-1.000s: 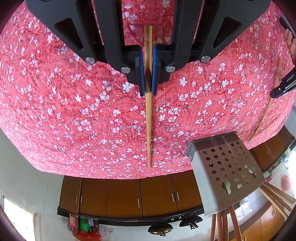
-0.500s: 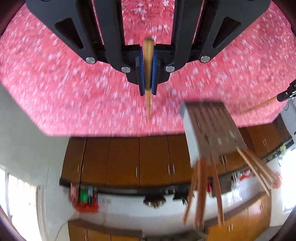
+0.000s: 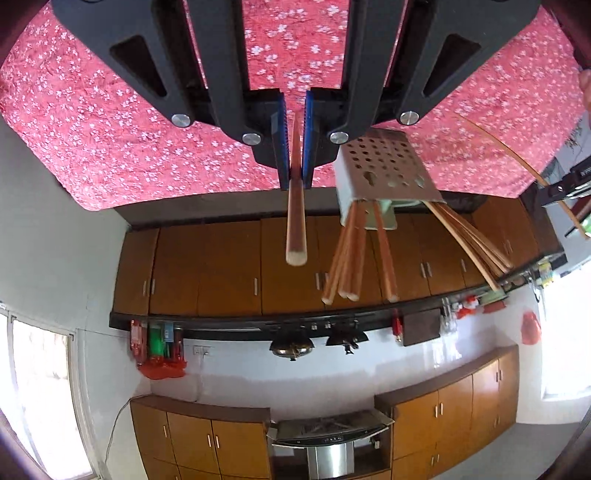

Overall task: Organize utensils
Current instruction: 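Lift both chopsticks and lower them upright into the grey holder, then open both tools to release the chopsticks into the holder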

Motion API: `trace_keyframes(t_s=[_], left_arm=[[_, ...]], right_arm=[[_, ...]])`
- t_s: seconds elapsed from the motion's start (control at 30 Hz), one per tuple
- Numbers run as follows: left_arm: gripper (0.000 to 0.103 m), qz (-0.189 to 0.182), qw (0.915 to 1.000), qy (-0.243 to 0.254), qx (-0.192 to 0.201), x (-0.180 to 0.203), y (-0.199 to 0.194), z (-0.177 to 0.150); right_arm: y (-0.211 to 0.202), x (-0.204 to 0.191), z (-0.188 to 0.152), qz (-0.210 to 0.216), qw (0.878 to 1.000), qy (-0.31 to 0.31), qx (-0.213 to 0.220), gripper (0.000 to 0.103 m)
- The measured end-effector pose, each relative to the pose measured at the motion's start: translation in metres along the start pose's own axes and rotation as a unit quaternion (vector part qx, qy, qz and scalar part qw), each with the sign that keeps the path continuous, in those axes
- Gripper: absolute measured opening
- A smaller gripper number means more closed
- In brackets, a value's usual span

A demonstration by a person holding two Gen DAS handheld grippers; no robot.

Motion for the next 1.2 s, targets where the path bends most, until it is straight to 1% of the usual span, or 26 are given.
trace_keyframes(t_s=[0.07, 0.17, 0.3, 0.4, 0.5, 0.57, 0.6, 0.7, 0.8, 0.93, 1.1, 1.2], left_arm=[[0.008, -0.014, 0.9999, -0.002, 0.006, 0.005, -0.006, 0.005], [0.008, -0.031, 0.9992, -0.001, 0.025, 0.017, -0.017, 0.018], [0.008, -0.053, 0.9966, -0.005, 0.063, 0.035, -0.033, 0.043], [0.008, -0.063, 0.9934, -0.006, 0.096, 0.050, -0.040, 0.064], [0.008, -0.062, 0.9897, -0.009, 0.129, 0.063, -0.042, 0.086], [0.008, -0.059, 0.9870, -0.012, 0.149, 0.070, -0.041, 0.099], [0.008, -0.054, 0.9846, -0.013, 0.165, 0.075, -0.040, 0.107], [0.008, -0.043, 0.9793, -0.014, 0.197, 0.083, -0.036, 0.124], [0.008, -0.032, 0.9753, -0.018, 0.218, 0.088, -0.023, 0.138], [0.008, -0.027, 0.9757, -0.028, 0.216, 0.088, 0.004, 0.141], [0.008, -0.024, 0.9816, -0.047, 0.184, 0.077, 0.044, 0.130], [0.008, -0.022, 0.9843, -0.055, 0.166, 0.067, 0.059, 0.122]], right_arm=[[-0.006, -0.003, 0.006, 0.014, 1.000, 0.003, 0.007, 0.008], [-0.022, -0.013, 0.023, 0.036, 0.999, -0.003, 0.031, 0.008], [-0.047, -0.028, 0.055, 0.074, 0.995, -0.001, 0.073, 0.008], [-0.062, -0.037, 0.076, 0.090, 0.990, -0.003, 0.106, 0.008], [-0.066, -0.046, 0.093, 0.090, 0.988, -0.009, 0.128, 0.008], [-0.063, -0.047, 0.100, 0.088, 0.987, -0.009, 0.134, 0.008], [-0.061, -0.047, 0.102, 0.087, 0.987, -0.009, 0.134, 0.008], [-0.048, -0.048, 0.106, 0.083, 0.988, -0.010, 0.129, 0.008], [-0.031, -0.046, 0.109, 0.080, 0.990, -0.010, 0.119, 0.008], [-0.016, -0.041, 0.109, 0.083, 0.991, -0.004, 0.108, 0.008], [0.002, -0.041, 0.103, 0.084, 0.992, 0.000, 0.093, 0.008], [0.013, -0.040, 0.098, 0.086, 0.993, 0.007, 0.082, 0.008]])
Point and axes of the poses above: each gripper's, at about its wrist camera, not at the fingertips, and y roughly the way its jaws point, x to its right, z to its top, the point moved 5 cm from there along y, roughly the way its jaws point, and after that the axes turned 7 degrees about -y, right-handed, at the moved point
